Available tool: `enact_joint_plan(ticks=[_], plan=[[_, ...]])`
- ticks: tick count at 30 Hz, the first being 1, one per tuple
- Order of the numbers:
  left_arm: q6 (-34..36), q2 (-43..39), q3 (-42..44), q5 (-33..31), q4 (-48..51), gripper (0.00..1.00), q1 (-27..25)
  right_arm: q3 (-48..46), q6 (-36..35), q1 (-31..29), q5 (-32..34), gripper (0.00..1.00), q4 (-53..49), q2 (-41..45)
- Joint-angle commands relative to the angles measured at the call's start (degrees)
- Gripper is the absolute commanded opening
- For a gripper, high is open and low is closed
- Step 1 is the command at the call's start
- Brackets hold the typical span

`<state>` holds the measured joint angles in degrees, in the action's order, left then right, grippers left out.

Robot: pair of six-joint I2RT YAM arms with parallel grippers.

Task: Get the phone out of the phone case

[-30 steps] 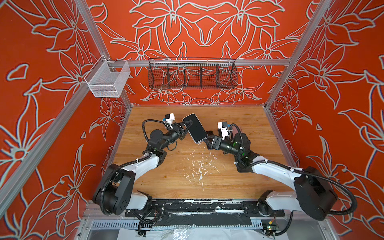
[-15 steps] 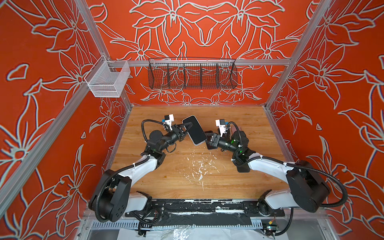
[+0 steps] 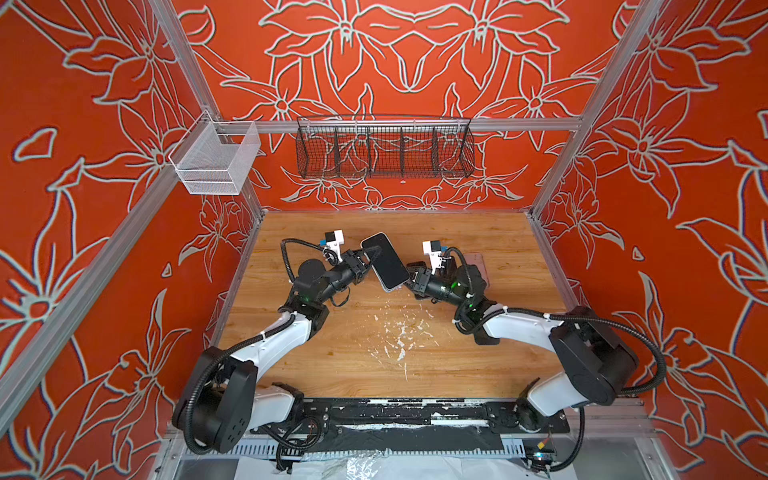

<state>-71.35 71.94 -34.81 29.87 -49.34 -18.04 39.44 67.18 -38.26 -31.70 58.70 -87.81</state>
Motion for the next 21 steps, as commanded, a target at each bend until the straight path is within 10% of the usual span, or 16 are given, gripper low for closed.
enact_joint_plan(ticks=[1, 11, 21], plan=[[4.2, -2.3, 0.6, 0.5, 2.0, 0.06, -1.4, 2.5, 2.5, -2.8, -0.3, 0.13, 4.3, 1.2], [9.4, -7.3, 1.0, -3.9, 9.4, 0.1, -1.4, -1.5, 5.9, -2.9, 4.6, 0.1, -1.8, 8.6], [0.2, -3.9, 2.3, -2.4, 0.9, 0.0, -1.3, -4.0, 3.2, -1.4, 1.3, 0.1, -11.5, 16.4]])
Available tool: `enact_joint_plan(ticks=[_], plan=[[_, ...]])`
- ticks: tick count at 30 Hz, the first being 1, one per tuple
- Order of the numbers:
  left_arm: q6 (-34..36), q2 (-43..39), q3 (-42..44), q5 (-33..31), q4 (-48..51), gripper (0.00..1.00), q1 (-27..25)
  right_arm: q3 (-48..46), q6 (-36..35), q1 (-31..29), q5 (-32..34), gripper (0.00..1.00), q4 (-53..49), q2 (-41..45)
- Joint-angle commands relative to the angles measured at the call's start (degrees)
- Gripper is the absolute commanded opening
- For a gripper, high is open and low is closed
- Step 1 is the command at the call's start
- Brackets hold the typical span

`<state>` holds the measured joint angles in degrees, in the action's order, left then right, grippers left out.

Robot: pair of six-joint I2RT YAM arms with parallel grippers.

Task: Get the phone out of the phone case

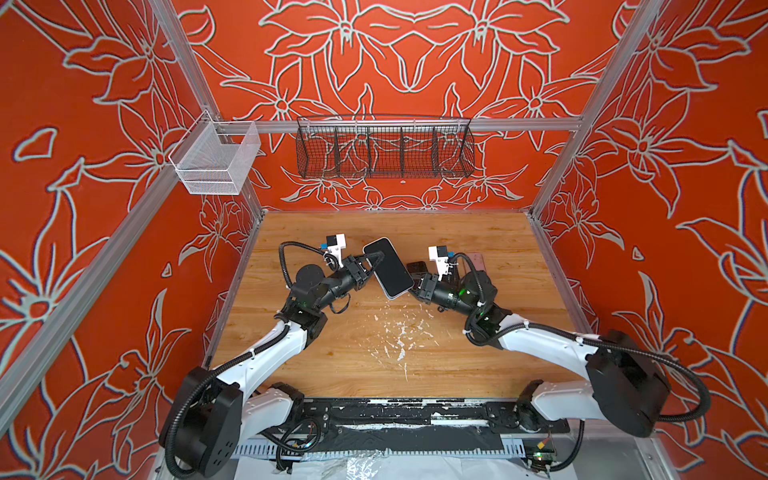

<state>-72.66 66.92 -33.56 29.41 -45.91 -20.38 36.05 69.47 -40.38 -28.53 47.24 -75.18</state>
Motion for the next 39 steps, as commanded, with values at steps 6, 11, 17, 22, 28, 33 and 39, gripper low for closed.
enact_joint_plan(ticks=[6, 11, 17, 22, 28, 33, 39], plan=[[0.3, 2.3, -1.4, 0.6, 0.2, 0.0, 1.0, -1.3, 2.3, 1.7, -2.5, 0.1, -2.9, 6.6], [3.1, 3.8, -2.9, 0.3, 3.7, 0.01, 1.0, -1.5, 6.4, 1.8, -2.0, 0.1, -2.8, 7.3], [2.8, 8.3, -3.9, 1.9, 0.8, 0.1, 1.0, -3.0, 9.8, 1.8, 0.8, 0.1, -2.9, 8.8], [-1.6, 12.6, -3.5, 3.1, -6.0, 0.15, 1.0, -3.7, 11.0, 1.8, 2.2, 0.1, -2.1, 9.3], [-0.8, 12.1, -3.6, 2.9, -4.6, 0.19, 1.0, -4.5, 11.2, 1.8, 3.0, 0.1, -1.0, 8.6], [1.6, 9.5, -3.6, 2.8, -0.9, 0.27, 1.0, -5.0, 11.5, 1.9, 3.6, 0.1, 0.0, 8.1], [2.8, 7.4, -3.5, 2.9, 1.9, 0.4, 1.0, -4.8, 11.7, 1.9, 3.8, 0.1, 0.3, 7.6]])
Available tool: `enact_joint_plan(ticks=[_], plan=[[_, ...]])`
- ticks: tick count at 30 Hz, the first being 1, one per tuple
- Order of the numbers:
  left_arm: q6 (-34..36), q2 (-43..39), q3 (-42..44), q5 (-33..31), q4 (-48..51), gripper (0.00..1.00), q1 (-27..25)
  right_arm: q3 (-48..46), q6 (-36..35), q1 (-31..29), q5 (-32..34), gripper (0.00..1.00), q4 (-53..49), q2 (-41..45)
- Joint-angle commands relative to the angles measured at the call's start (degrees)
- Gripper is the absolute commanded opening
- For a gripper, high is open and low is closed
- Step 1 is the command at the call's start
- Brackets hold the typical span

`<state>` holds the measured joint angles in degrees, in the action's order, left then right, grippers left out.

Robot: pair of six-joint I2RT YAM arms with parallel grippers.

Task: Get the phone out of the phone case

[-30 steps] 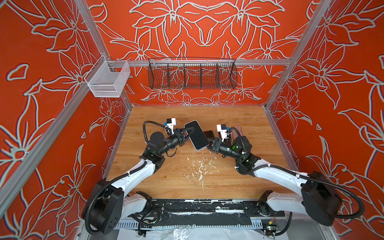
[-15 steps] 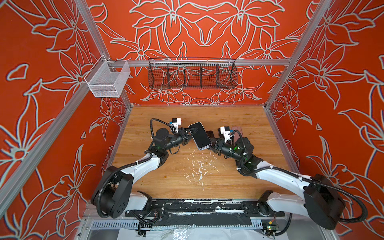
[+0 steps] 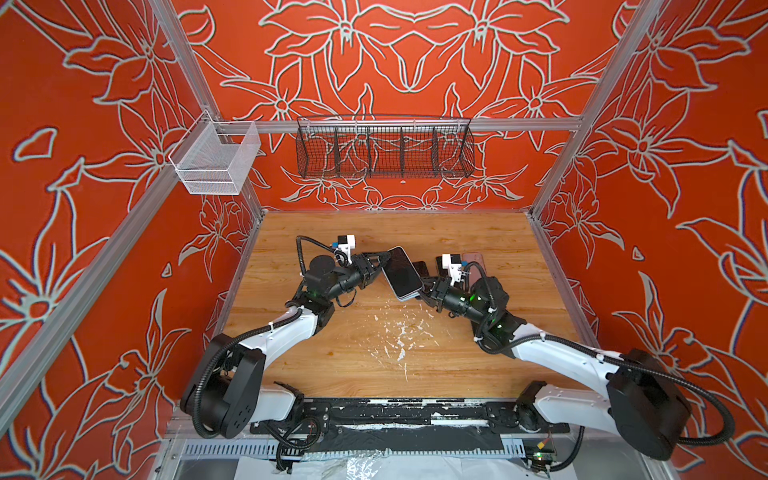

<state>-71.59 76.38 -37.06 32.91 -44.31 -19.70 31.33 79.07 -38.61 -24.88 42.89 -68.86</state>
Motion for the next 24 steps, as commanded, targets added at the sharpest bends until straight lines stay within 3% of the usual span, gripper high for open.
enact_joint_plan(ticks=[1, 24], plan=[[1.6, -2.3, 0.0, -0.5, 0.2, 0.41, 0.3, -0.1, 2.1, 0.1, 0.1, 0.1, 4.7, 1.3], [2.5, -4.0, 3.5, -0.5, 0.5, 0.58, -1.0, 0.7, 4.6, 0.1, -0.2, 0.08, 13.4, -5.5]])
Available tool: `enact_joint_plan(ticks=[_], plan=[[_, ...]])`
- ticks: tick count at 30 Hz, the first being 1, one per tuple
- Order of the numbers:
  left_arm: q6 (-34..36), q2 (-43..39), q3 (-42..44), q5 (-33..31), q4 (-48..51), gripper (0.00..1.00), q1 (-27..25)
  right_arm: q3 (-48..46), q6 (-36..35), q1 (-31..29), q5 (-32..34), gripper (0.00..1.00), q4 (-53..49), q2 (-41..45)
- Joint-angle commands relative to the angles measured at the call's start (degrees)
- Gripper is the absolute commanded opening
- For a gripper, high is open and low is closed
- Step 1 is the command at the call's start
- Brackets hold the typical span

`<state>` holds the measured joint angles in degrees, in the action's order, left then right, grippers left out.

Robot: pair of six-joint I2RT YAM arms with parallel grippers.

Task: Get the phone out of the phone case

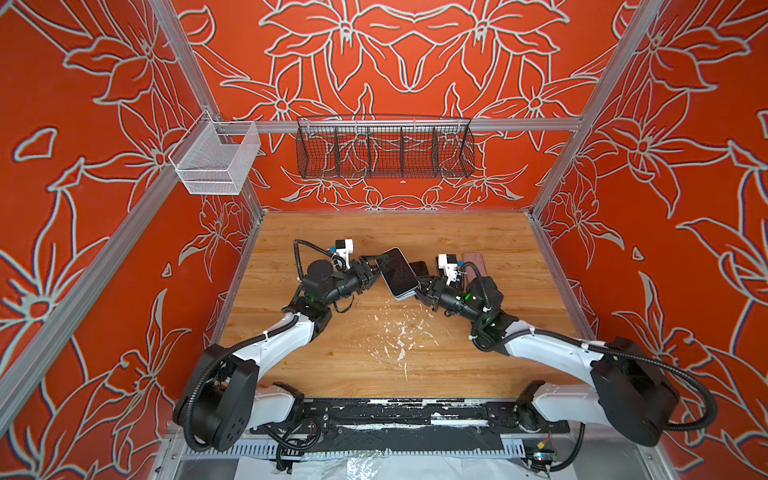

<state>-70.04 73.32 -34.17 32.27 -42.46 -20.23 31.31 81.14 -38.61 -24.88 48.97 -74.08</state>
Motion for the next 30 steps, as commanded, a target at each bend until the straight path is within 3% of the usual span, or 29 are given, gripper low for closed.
enact_joint_plan(ticks=[1, 5, 11, 19, 24, 30], plan=[[1.0, -1.0, 0.7, 0.0, -1.3, 0.58, -0.6, 0.8, 2.8, 0.1, -0.1, 0.08, 7.8, -0.7], [1.1, -1.1, 1.4, -0.4, -1.6, 0.69, -0.9, 1.0, 3.1, 0.1, 0.1, 0.07, 9.3, -1.3], [1.3, -2.0, 2.8, -1.5, -1.1, 0.76, -1.2, 1.6, 3.0, 0.1, 0.4, 0.07, 9.7, -2.1], [1.1, -5.8, 4.2, -3.3, 2.0, 0.99, -1.4, 2.0, 3.4, 0.2, 0.8, 0.06, 11.6, -4.3], [-1.6, -11.0, 4.3, -4.7, 11.8, 0.97, -1.6, 2.3, 3.0, 0.4, 1.5, 0.06, 12.2, -5.4], [-2.2, -24.3, 5.6, -11.4, 27.4, 0.97, -4.2, 2.8, 3.7, 0.5, 1.6, 0.06, 16.1, -8.2]])
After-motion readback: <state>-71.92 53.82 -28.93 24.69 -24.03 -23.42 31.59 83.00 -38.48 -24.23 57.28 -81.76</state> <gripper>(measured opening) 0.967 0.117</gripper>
